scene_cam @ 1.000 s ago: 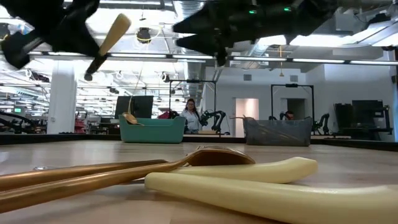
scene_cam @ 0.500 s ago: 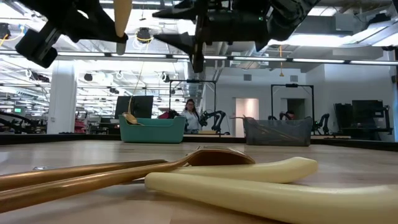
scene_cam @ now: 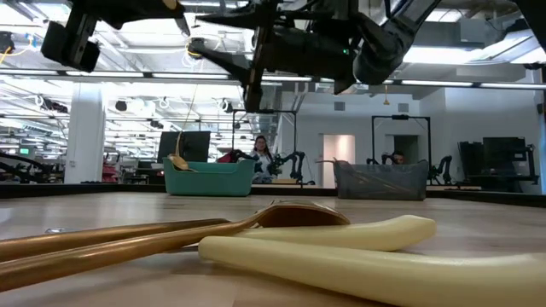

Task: Sort silverware by color (type)
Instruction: Put the yellow table knife into the orange bin

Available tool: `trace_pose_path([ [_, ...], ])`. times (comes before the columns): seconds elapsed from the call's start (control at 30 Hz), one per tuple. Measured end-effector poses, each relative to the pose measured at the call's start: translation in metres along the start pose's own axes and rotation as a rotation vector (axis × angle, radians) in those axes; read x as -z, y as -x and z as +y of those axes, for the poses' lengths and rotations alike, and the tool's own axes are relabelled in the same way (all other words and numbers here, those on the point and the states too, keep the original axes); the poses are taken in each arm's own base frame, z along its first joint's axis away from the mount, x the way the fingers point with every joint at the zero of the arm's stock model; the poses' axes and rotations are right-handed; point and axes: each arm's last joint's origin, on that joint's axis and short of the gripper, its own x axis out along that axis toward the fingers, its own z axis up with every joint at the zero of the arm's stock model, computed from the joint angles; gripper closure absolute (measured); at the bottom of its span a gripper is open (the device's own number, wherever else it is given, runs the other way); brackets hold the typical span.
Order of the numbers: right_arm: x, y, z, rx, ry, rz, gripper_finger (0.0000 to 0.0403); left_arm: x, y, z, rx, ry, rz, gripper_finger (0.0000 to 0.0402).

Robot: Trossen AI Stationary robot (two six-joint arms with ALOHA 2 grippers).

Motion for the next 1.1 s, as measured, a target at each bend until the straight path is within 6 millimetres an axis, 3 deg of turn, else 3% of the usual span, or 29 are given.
trace_pose_path([
  [0.43, -0.002, -0.011, 0.011, -0.050, 0.019, 0.012, 0.0218, 0.003, -0.004, 0.001, 0.001, -0.011, -0.032, 0.0401],
  [0.63, -0.003, -0.019, 0.013, -0.001, 0.037, 0.069, 0.0262, 0.005, -0.005, 0.002, -0.002, -0.029, -0.029, 0.0401],
  [0.8, -0.003, -0.019, 0.011, 0.046, 0.047, 0.071, 0.0328, 0.005, -0.005, 0.001, 0.002, -0.028, -0.030, 0.0401],
  [0.9, -0.004, -0.020, 0.012, 0.037, 0.060, 0.059, 0.0373, 0.005, -0.005, 0.000, 0.007, 0.037, -0.024, 0.0399],
  [1.0, -0.005, -0.020, 0.012, 0.053, 0.088, 0.046, 0.0378, 0.005, -0.005, 0.000, 0.011, 0.190, -0.021, 0.0390],
  [1.1, -0.008, -0.018, 0.013, 0.079, 0.147, 0.033, 0.0378, 0.006, -0.005, 0.000, 0.009, 0.322, -0.006, 0.0356],
])
